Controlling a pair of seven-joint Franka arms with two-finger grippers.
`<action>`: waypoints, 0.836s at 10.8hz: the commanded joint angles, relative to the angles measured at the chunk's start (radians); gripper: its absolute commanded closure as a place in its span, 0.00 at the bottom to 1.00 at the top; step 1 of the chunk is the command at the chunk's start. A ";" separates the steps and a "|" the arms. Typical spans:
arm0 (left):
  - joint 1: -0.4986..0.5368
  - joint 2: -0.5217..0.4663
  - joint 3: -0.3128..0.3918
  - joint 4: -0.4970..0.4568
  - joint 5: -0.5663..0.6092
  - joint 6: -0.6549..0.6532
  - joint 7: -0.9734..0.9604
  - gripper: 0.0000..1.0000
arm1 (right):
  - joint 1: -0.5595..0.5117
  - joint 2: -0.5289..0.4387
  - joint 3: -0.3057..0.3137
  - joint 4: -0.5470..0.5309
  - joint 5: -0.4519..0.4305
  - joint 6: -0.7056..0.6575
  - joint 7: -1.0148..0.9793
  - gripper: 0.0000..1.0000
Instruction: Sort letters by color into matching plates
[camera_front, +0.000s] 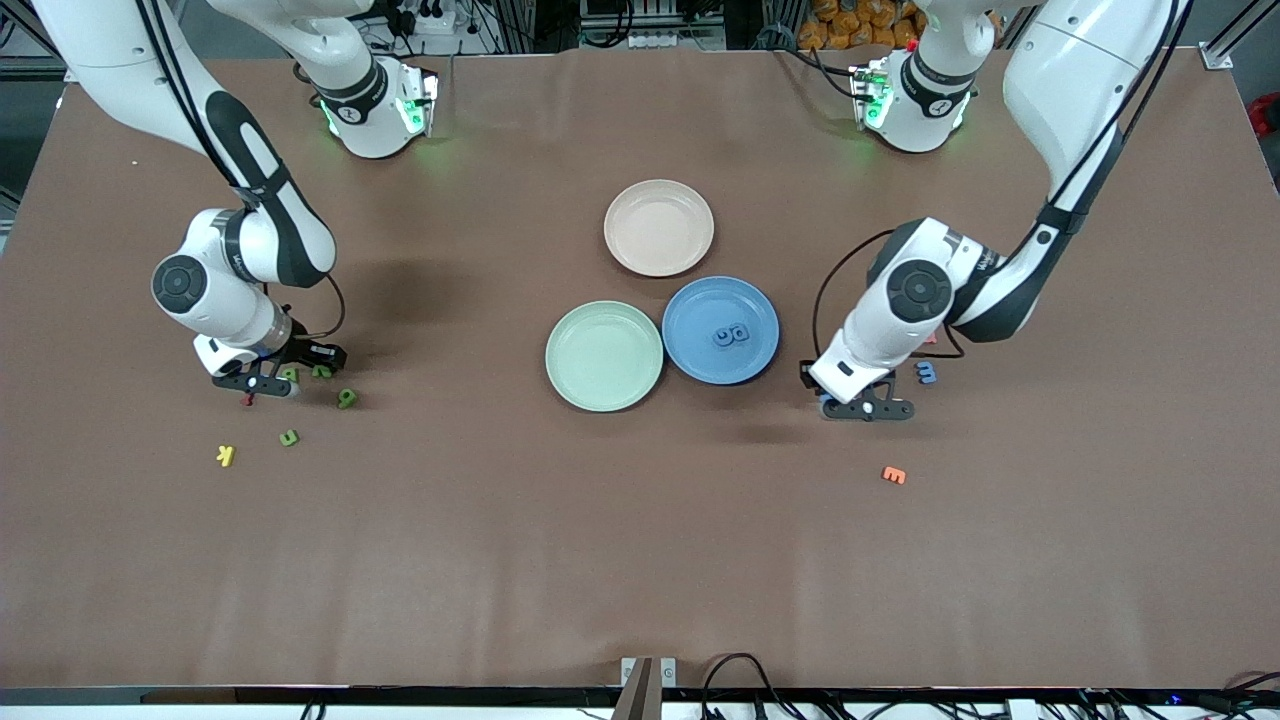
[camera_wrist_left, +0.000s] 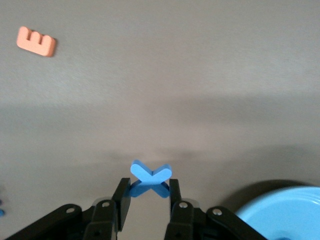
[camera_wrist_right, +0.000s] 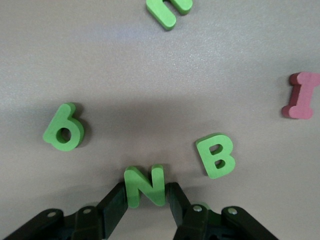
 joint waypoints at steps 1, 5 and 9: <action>0.002 -0.014 -0.064 0.035 0.015 -0.079 -0.119 1.00 | -0.020 0.009 0.006 -0.011 -0.018 0.020 -0.006 0.64; -0.007 -0.014 -0.124 0.051 0.015 -0.104 -0.219 1.00 | -0.026 0.006 0.008 -0.004 -0.018 0.020 -0.005 0.73; -0.111 -0.005 -0.128 0.063 0.013 -0.104 -0.354 1.00 | -0.034 -0.039 0.009 0.004 -0.018 -0.017 -0.014 0.80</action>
